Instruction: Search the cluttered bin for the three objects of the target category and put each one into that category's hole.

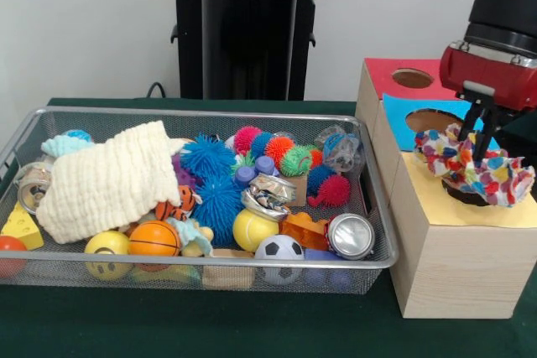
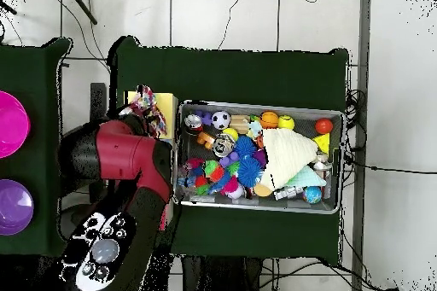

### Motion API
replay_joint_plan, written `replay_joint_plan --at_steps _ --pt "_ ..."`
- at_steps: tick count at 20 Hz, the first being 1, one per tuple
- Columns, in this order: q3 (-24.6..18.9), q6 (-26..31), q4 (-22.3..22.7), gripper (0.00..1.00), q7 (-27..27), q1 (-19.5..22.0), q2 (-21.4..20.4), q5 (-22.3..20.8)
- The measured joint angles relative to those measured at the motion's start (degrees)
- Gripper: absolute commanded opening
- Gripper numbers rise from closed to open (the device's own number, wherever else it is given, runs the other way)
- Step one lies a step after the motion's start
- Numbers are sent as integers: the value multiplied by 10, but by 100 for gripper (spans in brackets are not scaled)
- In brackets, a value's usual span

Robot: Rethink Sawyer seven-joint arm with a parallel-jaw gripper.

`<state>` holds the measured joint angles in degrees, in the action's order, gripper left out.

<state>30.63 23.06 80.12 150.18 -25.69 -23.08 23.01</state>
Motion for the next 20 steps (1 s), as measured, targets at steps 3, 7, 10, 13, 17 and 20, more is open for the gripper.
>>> replay_joint_plan --at_steps 3,7,10,13,17,20 --pt "0 0 0 0 0 -10 0 0" --pt "0 0 -1 0 0 -16 2 0" --pt "0 0 -5 0 0 -16 7 1" --pt "0 0 -10 0 0 -16 19 4" --pt "0 -2 -16 0 0 -16 34 6" --pt "0 -9 -24 0 0 -14 51 7"
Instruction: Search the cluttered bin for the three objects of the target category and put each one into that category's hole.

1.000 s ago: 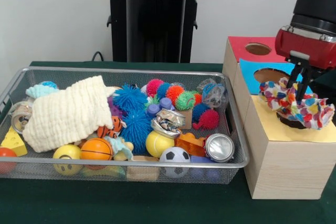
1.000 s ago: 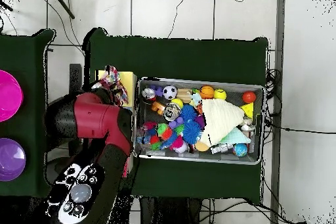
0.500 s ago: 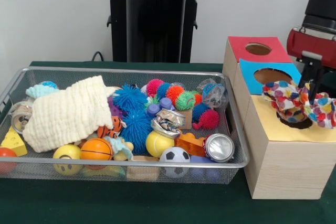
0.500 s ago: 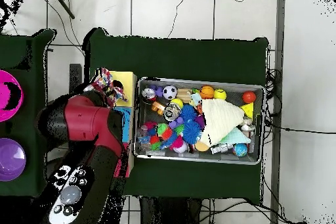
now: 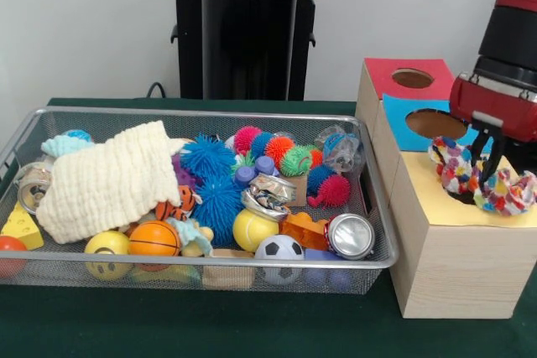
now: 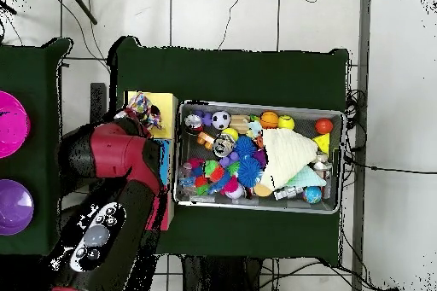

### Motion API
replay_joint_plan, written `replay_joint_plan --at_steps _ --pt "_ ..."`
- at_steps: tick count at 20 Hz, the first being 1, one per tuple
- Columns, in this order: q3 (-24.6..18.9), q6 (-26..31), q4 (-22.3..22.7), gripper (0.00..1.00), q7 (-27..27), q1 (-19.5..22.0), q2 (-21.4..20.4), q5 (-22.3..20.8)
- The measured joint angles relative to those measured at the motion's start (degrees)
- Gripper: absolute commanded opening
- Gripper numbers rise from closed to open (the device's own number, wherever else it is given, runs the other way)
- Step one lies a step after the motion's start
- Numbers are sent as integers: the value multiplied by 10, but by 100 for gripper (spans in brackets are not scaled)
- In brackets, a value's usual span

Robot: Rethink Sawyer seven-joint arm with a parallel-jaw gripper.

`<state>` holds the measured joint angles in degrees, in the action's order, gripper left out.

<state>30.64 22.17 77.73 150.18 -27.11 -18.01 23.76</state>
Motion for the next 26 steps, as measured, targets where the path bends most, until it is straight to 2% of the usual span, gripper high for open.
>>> replay_joint_plan --at_steps 8,18,26 --pt "1 -21 -27 0 0 6 41 9" --pt "6 -29 -35 0 0 6 64 13" --pt "25 -29 -72 0 0 10 90 27"
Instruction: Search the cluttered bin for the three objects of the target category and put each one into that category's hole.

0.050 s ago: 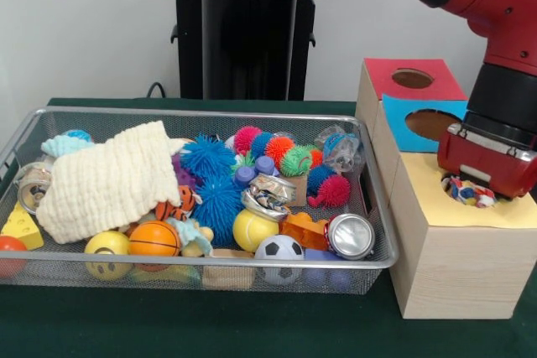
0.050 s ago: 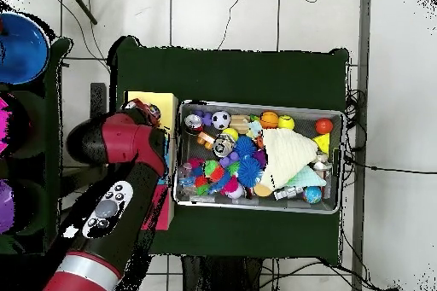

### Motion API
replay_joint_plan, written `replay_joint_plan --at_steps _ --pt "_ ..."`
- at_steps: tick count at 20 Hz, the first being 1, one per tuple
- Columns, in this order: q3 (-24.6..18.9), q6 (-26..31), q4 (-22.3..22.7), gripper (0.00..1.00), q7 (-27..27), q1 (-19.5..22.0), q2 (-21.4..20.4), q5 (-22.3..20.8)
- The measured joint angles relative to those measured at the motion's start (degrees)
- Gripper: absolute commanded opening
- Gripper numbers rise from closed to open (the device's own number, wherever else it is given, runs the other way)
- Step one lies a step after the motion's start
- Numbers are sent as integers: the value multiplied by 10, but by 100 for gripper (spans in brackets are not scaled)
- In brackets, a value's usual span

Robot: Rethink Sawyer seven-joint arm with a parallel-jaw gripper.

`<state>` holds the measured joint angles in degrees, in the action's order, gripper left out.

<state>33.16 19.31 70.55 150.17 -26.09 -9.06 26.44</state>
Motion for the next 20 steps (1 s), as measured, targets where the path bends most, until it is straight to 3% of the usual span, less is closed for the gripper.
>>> replay_joint_plan --at_steps 7,8,20 --pt "5 12 -9 0 0 0 5 1" --pt "5 14 -8 100 0 0 5 0" --pt "7 21 -9 100 0 0 6 1"
